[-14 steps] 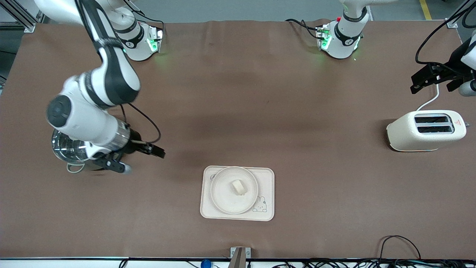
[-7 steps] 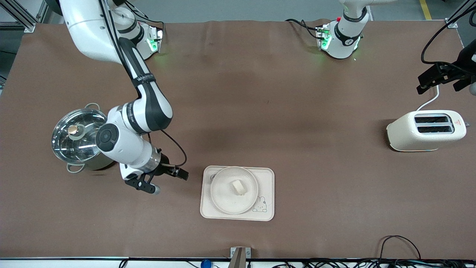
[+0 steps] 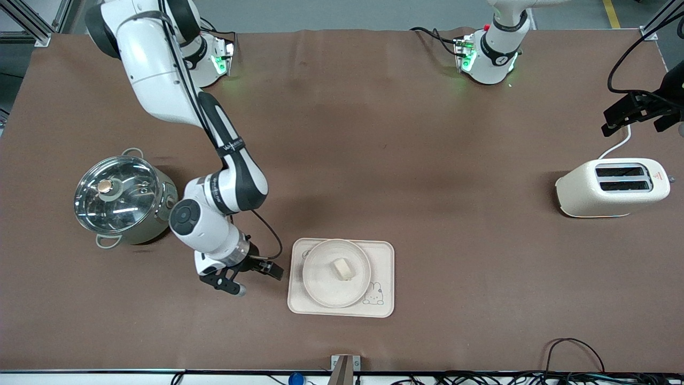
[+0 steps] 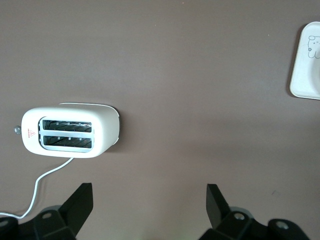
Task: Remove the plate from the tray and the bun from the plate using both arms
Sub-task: 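Lower the right gripper onto the plate rim and close it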
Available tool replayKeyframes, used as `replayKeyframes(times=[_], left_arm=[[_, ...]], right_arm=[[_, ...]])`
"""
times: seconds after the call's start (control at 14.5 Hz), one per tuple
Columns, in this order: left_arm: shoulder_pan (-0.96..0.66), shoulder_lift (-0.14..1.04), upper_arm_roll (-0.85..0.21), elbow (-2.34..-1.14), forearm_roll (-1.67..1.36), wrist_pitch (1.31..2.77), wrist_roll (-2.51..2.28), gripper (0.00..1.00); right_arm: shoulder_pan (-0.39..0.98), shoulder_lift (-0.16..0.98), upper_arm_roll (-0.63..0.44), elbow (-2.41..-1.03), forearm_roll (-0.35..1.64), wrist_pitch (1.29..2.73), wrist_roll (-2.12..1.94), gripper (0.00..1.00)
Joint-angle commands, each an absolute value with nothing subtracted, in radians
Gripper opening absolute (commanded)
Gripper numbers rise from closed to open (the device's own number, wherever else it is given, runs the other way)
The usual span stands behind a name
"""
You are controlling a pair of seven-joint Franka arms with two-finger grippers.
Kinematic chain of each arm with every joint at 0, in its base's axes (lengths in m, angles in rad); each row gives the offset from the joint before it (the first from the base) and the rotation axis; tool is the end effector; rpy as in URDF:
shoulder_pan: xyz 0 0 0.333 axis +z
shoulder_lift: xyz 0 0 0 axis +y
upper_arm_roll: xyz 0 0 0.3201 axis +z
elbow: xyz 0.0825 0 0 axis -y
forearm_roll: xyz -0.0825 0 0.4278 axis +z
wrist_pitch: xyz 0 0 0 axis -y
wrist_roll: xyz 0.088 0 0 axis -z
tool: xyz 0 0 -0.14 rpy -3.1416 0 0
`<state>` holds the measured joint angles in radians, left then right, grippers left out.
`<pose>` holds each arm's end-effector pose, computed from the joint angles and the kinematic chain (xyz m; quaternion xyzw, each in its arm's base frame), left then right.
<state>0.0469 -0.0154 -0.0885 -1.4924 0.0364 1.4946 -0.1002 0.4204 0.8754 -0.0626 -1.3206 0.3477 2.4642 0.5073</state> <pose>0.5859 -0.0195 0.6382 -0.9993 -0.0308 -0.0101 0.0181 0.7585 0.3024 0.1812 -0.9694 0.1777 -0.0781 0.1501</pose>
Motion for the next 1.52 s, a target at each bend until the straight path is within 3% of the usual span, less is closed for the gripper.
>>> replayKeyframes(times=[0.0, 0.48, 1.03, 1.45], left_arm=[[0.061, -0.008, -0.094, -1.476, 0.046, 1.483, -0.104, 1.00], [0.054, -0.014, -0.104, -1.479, 0.037, 1.471, -0.104, 1.00], [0.045, 0.015, -0.132, -1.479, 0.040, 1.482, -0.106, 1.00], [0.043, 0.054, -0.146, -1.477, 0.041, 1.511, -0.107, 1.00]], right_arm=[[0.436, 0.925, -0.054, -1.238, 0.370, 2.460, 0.525, 0.99], [0.508, 1.022, -0.055, -1.131, 0.367, 2.474, 0.558, 0.92], [0.517, 1.043, -0.057, -1.144, 0.357, 2.534, 0.488, 0.54], [0.511, 1.048, -0.057, -1.155, 0.357, 2.539, 0.414, 0.31]])
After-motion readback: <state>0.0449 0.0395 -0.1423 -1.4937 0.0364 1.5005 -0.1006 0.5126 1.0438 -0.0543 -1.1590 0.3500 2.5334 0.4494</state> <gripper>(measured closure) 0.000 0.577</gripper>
